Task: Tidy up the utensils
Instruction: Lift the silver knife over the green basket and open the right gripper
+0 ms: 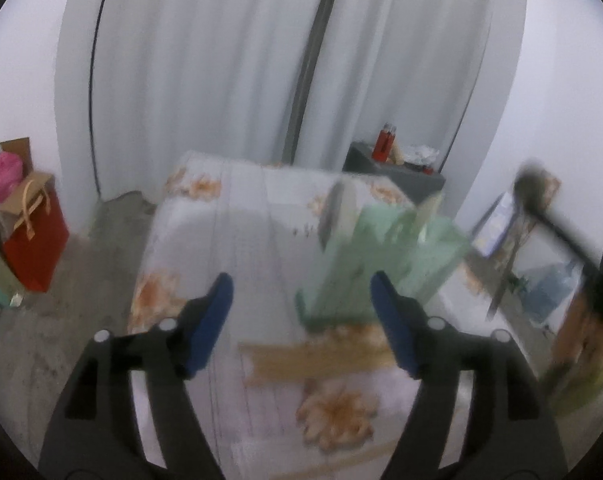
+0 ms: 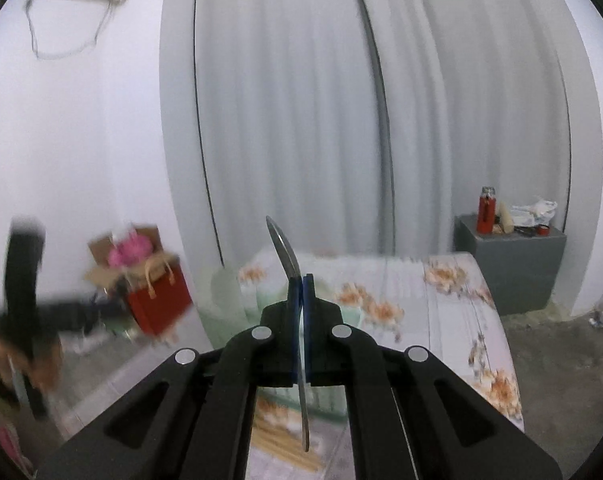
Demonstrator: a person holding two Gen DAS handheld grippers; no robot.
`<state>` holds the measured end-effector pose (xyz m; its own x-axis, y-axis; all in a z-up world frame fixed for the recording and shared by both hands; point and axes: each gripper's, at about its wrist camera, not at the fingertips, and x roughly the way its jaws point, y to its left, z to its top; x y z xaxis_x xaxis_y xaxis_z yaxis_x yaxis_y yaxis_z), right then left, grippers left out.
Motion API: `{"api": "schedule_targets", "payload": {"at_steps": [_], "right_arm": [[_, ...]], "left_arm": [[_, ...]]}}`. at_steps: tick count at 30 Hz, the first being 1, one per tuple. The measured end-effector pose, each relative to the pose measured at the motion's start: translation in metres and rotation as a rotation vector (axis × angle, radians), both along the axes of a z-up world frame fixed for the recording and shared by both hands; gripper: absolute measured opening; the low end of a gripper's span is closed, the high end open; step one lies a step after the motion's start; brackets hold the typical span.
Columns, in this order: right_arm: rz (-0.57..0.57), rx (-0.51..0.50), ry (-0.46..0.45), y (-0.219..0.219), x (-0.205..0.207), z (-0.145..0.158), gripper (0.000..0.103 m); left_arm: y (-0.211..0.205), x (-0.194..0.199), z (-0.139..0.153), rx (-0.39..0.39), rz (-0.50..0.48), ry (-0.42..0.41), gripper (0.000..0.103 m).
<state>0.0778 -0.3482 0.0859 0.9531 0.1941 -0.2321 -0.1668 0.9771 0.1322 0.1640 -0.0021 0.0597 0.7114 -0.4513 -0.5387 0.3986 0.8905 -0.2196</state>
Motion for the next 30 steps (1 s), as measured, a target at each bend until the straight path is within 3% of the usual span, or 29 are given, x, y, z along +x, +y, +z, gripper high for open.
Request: {"api": "schedule_targets", "payload": {"at_steps": [8,17,23,30], "right_arm": [[-0.026,0.069,-0.083,-0.015,0.028,0.025,0.002],[-0.084,0.086,-0.134,-0.018,0.079,0.010,0.002],[-0.107,0.104,-0.078,-0.017,0.100,-0.023,0.002],[-0.107,0.134,0.018,-0.022,0.096,-0.056,0.002]], "left_arm": [[0.015,-0.029,-0.050,0.000,0.035,0.102,0.072],[0.025,-0.043,-0.064,0.006,0.079,0.134,0.072],[0.023,-0.045,-0.068,0.030,0.084,0.145,0.073],[0.021,-0.044,-0.073,0.026,0.075,0.162,0.073]]}}
